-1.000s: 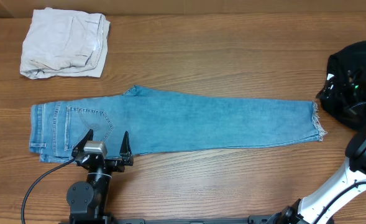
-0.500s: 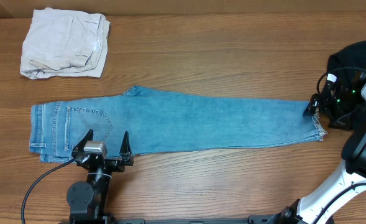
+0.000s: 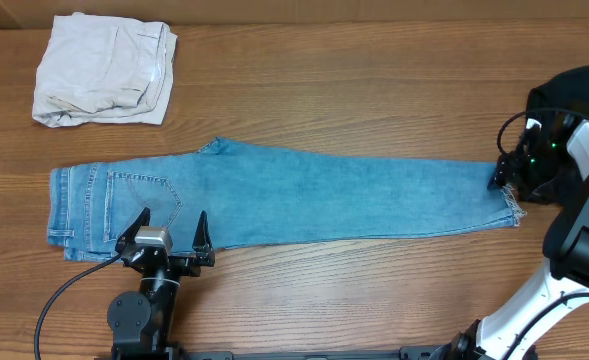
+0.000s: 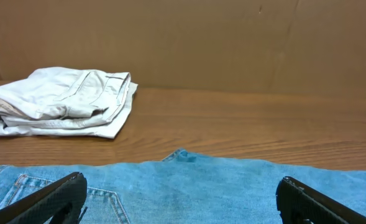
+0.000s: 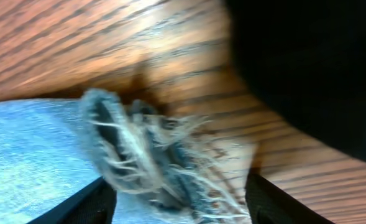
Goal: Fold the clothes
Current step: 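Grasp the frayed jeans leg hem with the right gripper and lift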
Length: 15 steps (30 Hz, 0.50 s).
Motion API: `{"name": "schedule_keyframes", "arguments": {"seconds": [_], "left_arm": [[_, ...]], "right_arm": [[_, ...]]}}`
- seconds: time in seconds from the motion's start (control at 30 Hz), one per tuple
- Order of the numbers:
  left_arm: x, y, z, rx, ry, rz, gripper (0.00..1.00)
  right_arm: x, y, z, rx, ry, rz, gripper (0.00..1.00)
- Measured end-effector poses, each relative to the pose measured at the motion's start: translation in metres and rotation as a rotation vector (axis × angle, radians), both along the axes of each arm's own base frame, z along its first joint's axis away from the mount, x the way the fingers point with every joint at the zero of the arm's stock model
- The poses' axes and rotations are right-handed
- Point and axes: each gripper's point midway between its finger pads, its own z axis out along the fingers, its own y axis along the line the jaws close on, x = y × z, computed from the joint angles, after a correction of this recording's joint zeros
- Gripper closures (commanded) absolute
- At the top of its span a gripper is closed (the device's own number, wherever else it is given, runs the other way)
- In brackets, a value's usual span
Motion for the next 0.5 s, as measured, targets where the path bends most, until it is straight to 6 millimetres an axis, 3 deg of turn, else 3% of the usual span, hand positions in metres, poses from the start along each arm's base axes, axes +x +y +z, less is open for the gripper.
{"name": "schedule_keyframes", "arguments": {"seconds": [0.23, 0.27, 0.3, 0.33, 0.47, 0.5], "left_arm": [[0.0, 0.0, 0.0, 0.0, 0.0, 0.0, 0.0], [0.0, 0.0, 0.0, 0.0, 0.0, 0.0, 0.0], [0.0, 0.0, 0.0, 0.0, 0.0, 0.0, 0.0], [0.0, 0.0, 0.0, 0.0, 0.0, 0.0, 0.0], [0.0, 0.0, 0.0, 0.0, 0.0, 0.0, 0.0], [0.0, 0.0, 0.0, 0.0, 0.0, 0.0, 0.0]], "right_arm": [[0.009, 0.025, -0.001, 0.0, 0.001, 0.067, 0.52], [0.009, 0.026, -0.001, 0.0, 0.001, 0.068, 0.56], [0.009, 0.026, -0.001, 0.0, 0.0, 0.068, 0.74], [0.009, 0.025, -0.001, -0.001, 0.001, 0.065, 0.79], [0.008, 0.025, -0.002, -0.001, 0.005, 0.053, 0.83], [0.008, 0.025, -0.002, -0.004, 0.009, 0.047, 0.89]]}}
